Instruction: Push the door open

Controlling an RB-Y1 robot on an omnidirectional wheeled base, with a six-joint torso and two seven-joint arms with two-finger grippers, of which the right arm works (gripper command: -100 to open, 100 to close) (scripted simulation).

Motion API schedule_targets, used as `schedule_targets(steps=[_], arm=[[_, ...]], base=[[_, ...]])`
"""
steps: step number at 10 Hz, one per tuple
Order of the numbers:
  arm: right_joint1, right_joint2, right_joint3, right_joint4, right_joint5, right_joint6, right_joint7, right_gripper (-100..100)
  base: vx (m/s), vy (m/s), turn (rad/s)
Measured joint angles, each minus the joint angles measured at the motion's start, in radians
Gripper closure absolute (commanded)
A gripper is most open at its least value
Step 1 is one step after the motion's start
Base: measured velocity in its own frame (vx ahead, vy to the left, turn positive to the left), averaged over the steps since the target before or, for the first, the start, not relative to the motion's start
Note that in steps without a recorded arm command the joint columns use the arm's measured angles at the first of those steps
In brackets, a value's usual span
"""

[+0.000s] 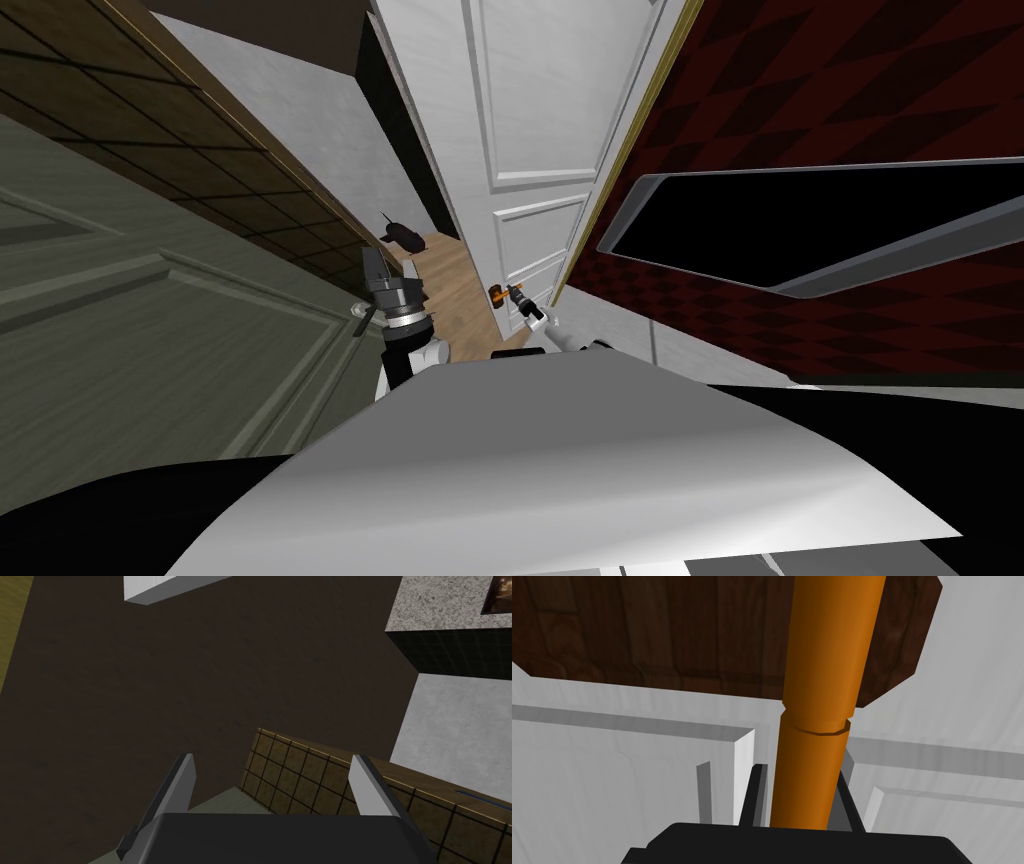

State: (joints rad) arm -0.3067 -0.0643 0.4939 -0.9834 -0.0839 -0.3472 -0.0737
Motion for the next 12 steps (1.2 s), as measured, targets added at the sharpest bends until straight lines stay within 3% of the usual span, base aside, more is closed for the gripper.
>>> schedule_targets(steps=[5,10,12], arm=[[-0.014,0.021,-0.063,0.049,-0.001,-0.012,0.019,100],[-0.020,0.047,-0.149,0.057,-0.002,-0.010,0.044,100],[-0.024,0.052,-0.170,0.065,-0.004,-0.013,0.047,100]], base=[[0.086,0.149,-0.065],[0.088,0.198,-0.082],[0.098,0.065,-0.100]])
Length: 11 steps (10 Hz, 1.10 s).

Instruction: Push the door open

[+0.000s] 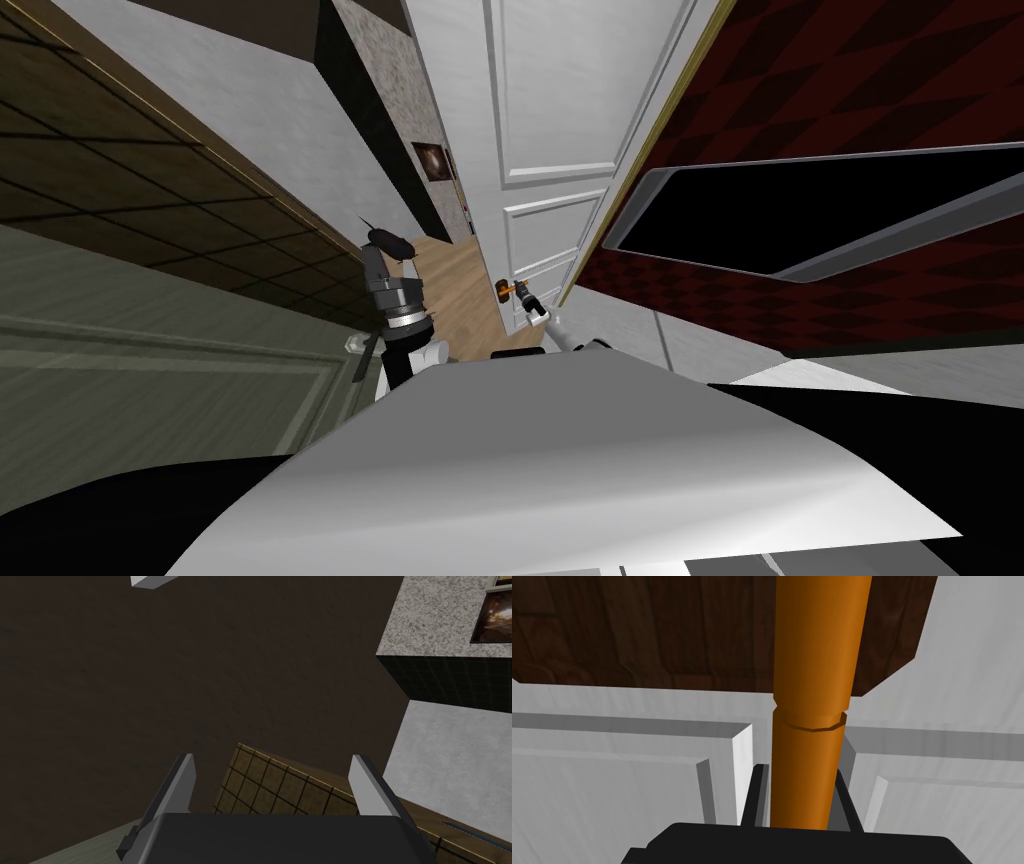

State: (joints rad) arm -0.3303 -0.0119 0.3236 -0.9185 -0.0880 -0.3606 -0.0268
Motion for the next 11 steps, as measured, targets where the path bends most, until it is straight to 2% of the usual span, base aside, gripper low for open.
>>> schedule_targets(steps=[3,4,5,6,10,11], arm=[[0.016,-0.020,0.018,-0.010,-0.004,0.011,0.007,100],[0.014,-0.022,0.020,-0.003,-0.006,0.007,0.012,100],[0.021,-0.029,0.024,-0.015,-0.007,0.009,0.015,100],[0.026,-0.028,0.027,-0.023,-0.007,0.012,0.022,100],[0.028,-0.050,0.040,-0.030,-0.018,0.012,0.032,100],[0.029,-0.050,0.041,-0.032,-0.020,0.010,0.036,100]], base=[[0.186,0.103,-0.193],[0.204,0.076,-0.189],[0.185,0.072,-0.139],[0.179,0.126,-0.191],[0.181,0.139,-0.216],[0.182,0.164,-0.239]])
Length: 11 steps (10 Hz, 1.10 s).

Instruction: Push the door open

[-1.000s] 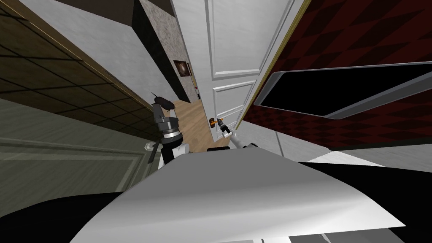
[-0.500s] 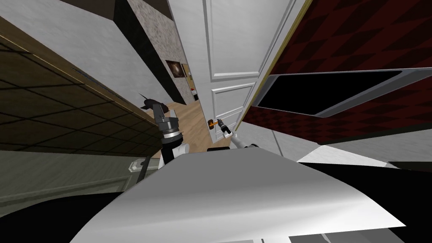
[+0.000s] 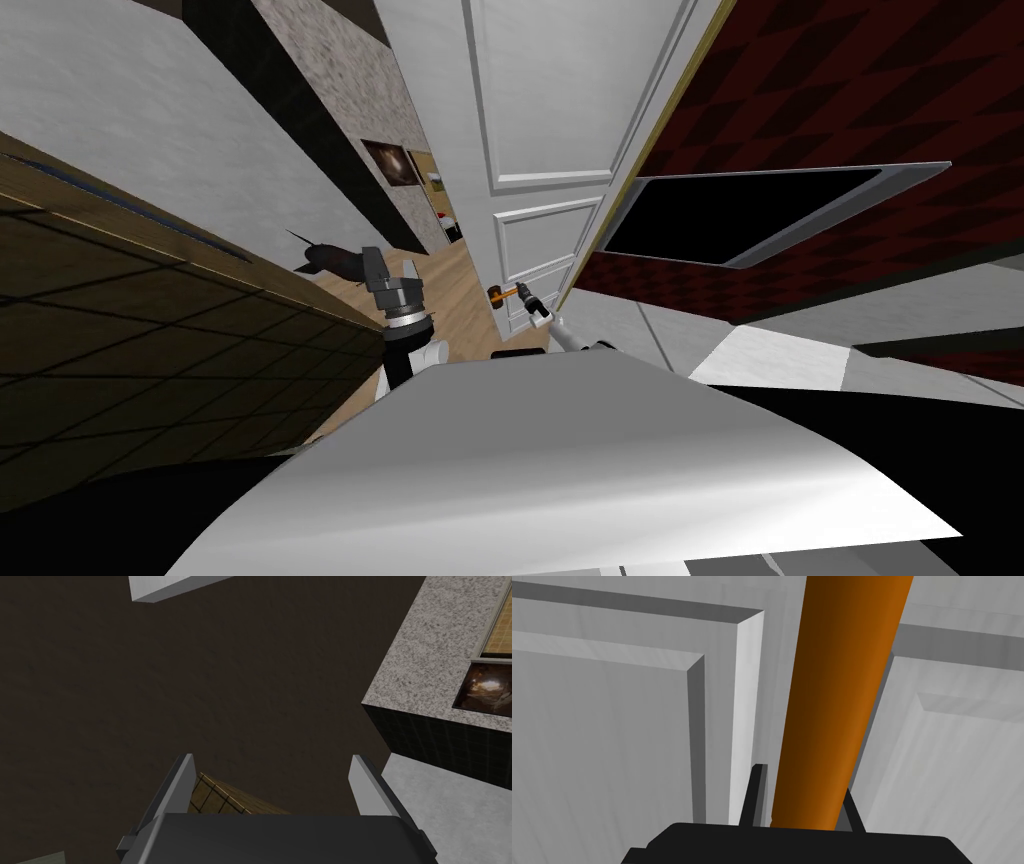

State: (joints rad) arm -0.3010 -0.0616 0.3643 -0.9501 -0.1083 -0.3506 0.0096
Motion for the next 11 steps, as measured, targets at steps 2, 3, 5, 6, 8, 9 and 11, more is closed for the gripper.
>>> schedule_targets(steps=[2,3,5,6,8,9,11], arm=[[0.013,0.001,0.009,-0.012,-0.003,0.003,0.011,100],[0.013,0.007,0.010,-0.011,-0.006,0.004,0.018,100],[0.023,0.008,0.016,-0.026,-0.011,0.011,0.025,100],[0.024,0.008,0.017,-0.027,-0.014,0.008,0.028,100],[0.028,0.016,0.019,-0.035,-0.020,0.011,0.035,100],[0.031,0.019,0.019,-0.043,-0.023,0.013,0.039,100],[0.038,0.030,0.018,-0.052,-0.027,0.017,0.048,100]], base=[[0.168,0.162,-0.240],[0.154,0.179,-0.214],[0.161,0.193,-0.228],[0.126,0.191,-0.205],[0.118,0.180,-0.226],[0.092,0.190,-0.232],[0.094,0.173,-0.173]])
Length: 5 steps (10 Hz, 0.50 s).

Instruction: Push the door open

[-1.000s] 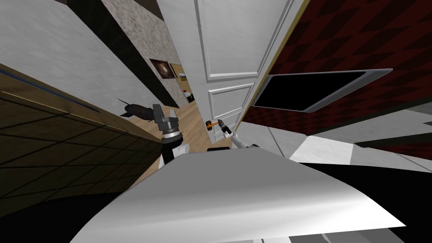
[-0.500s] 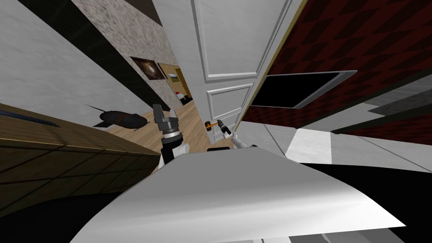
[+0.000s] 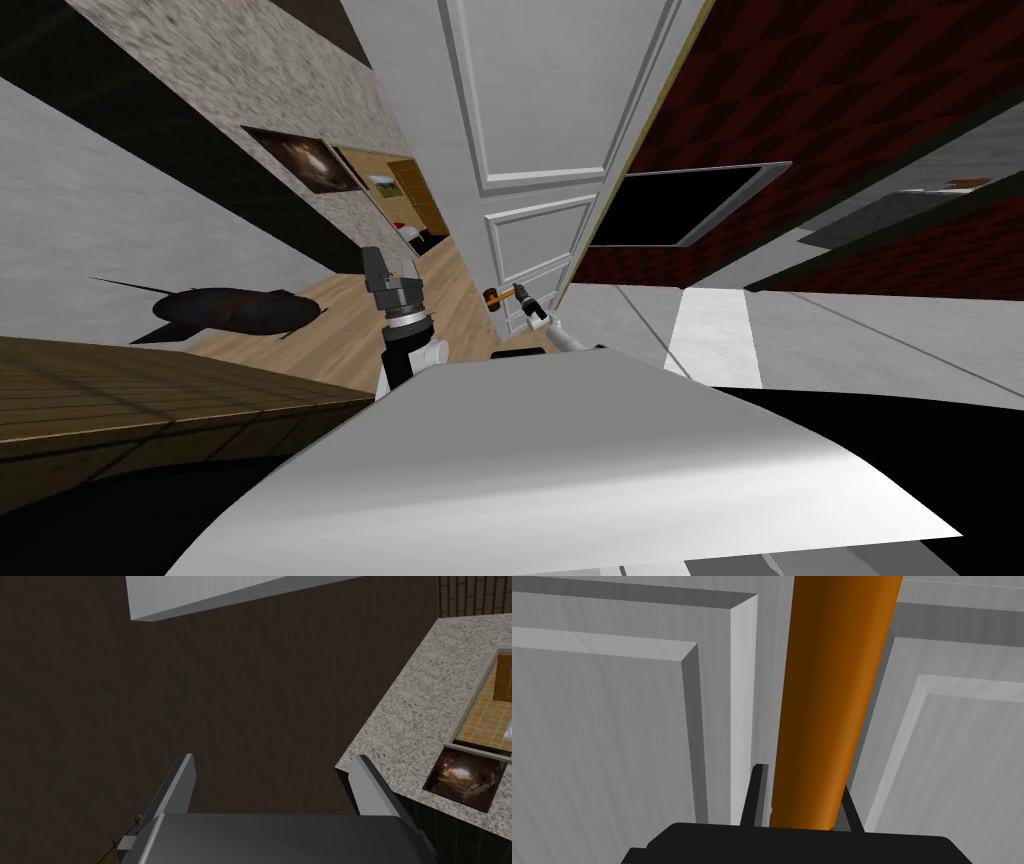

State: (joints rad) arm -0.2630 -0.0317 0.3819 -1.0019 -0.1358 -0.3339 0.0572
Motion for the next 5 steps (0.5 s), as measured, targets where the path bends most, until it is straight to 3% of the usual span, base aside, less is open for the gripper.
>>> schedule_targets(steps=[4,5], arm=[[0.017,0.022,-0.005,-0.031,-0.009,0.010,0.013,100],[0.006,0.036,-0.008,-0.013,-0.011,0.005,0.015,100]], base=[[0.027,0.173,-0.147],[-0.036,0.162,-0.078]])
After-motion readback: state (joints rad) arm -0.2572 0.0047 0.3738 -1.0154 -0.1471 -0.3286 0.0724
